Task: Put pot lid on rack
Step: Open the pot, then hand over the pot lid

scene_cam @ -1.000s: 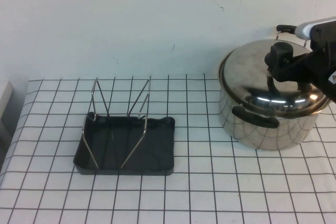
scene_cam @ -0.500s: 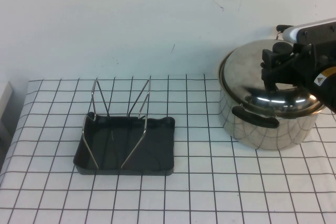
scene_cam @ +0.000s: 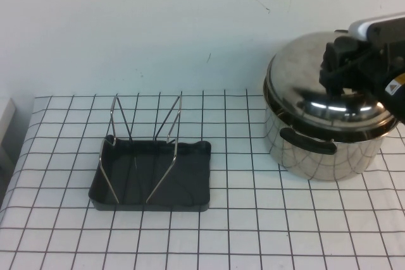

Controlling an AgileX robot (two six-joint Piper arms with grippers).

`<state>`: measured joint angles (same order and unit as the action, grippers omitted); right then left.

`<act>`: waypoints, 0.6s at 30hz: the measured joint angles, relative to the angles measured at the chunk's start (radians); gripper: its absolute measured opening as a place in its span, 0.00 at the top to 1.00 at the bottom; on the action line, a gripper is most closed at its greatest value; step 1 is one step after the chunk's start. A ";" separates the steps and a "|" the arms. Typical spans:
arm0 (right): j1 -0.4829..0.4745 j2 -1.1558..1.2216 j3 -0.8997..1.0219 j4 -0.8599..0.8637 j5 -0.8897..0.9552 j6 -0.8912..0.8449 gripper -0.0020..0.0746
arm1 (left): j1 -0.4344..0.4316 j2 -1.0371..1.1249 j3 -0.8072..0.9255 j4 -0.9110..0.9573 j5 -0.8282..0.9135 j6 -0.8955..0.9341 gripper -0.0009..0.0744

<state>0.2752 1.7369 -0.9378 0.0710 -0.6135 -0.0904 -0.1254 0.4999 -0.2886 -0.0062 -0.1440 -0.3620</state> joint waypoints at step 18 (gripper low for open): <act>0.009 -0.366 0.000 -0.612 -0.228 0.379 0.51 | 0.000 0.000 0.001 0.025 -0.032 -0.708 0.99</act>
<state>0.2845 1.3710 -0.9378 -0.5415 -0.8412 0.2887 -0.1254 0.4999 -0.2871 0.0187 -0.1758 -1.0699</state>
